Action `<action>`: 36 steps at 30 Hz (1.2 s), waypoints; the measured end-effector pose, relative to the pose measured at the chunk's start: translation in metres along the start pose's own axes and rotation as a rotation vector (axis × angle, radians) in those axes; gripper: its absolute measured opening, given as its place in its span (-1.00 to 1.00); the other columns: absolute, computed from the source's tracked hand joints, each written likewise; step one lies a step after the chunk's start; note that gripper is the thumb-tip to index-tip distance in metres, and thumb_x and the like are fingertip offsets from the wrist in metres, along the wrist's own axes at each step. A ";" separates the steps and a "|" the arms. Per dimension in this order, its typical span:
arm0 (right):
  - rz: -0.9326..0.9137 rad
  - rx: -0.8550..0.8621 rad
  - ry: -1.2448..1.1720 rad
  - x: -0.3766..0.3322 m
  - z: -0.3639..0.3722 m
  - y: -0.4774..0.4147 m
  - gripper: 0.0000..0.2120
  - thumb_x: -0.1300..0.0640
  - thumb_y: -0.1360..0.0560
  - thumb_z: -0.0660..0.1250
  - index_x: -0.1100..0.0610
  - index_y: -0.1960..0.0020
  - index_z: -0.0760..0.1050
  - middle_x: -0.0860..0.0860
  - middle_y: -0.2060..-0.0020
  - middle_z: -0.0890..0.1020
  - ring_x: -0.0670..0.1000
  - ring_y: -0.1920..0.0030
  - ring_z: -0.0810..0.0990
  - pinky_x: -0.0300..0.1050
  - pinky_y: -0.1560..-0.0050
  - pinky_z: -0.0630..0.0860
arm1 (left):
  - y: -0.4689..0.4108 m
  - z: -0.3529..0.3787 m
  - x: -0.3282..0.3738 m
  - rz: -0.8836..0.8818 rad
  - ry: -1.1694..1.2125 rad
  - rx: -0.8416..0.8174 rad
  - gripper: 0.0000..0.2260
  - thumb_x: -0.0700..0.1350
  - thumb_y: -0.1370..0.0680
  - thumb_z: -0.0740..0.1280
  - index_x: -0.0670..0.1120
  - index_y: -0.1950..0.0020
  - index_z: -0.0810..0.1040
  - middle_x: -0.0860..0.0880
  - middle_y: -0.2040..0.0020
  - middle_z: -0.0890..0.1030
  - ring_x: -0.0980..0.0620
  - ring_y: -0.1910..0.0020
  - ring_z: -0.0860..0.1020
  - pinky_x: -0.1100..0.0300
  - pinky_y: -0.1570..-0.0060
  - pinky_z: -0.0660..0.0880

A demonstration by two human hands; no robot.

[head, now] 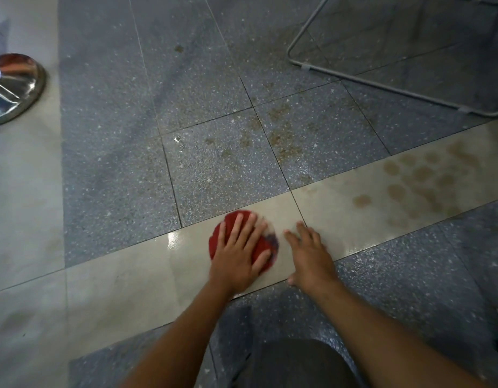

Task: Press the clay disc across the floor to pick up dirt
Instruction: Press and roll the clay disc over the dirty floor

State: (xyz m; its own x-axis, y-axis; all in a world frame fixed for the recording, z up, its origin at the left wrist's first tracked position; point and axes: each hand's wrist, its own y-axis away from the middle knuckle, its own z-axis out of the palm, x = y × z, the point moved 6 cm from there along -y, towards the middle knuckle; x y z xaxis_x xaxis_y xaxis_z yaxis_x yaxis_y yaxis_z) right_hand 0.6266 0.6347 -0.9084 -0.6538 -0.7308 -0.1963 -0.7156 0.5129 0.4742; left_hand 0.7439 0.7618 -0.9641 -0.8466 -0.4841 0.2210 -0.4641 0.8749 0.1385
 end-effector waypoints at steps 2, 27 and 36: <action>-0.004 0.001 -0.002 0.001 0.000 0.000 0.08 0.03 -0.30 0.66 -0.03 -0.61 0.07 0.07 -0.63 -0.05 0.19 -0.60 0.01 0.12 -0.50 0.30 | 0.040 -0.001 -0.022 0.044 -0.009 -0.017 -0.37 0.32 -0.74 0.05 0.14 -0.77 0.00 0.07 -0.78 -0.02 -0.05 -0.76 -0.11 -0.31 -0.68 -0.05; 0.038 0.123 -0.153 0.060 0.007 0.053 -0.01 -0.17 -0.47 0.46 -0.07 -0.67 -0.09 -0.06 -0.66 -0.16 0.07 -0.64 -0.14 0.09 -0.62 0.08 | 0.085 0.001 -0.088 -0.371 0.048 -0.044 -0.31 0.36 -0.67 0.00 0.09 -0.76 0.11 -0.01 -0.78 0.05 -0.10 -0.76 -0.09 -0.32 -0.67 -0.11; 0.317 0.230 -0.288 0.167 -0.013 0.107 -0.20 -0.18 -0.53 0.41 -0.01 -0.64 0.15 0.03 -0.62 0.21 0.14 -0.60 0.12 0.05 -0.57 0.14 | -0.064 0.011 0.069 -0.161 0.058 -0.078 -0.29 0.36 -0.69 -0.23 0.04 -0.77 -0.17 -0.08 -0.77 -0.20 -0.22 -0.73 -0.25 -0.37 -0.64 -0.27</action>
State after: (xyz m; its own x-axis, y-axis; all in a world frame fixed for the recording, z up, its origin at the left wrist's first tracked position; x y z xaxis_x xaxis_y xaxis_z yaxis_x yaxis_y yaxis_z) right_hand 0.4440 0.5623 -0.8790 -0.8668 -0.3844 -0.3177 -0.4844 0.8004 0.3532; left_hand 0.7129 0.6724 -0.9683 -0.7456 -0.6198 0.2450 -0.5690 0.7834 0.2502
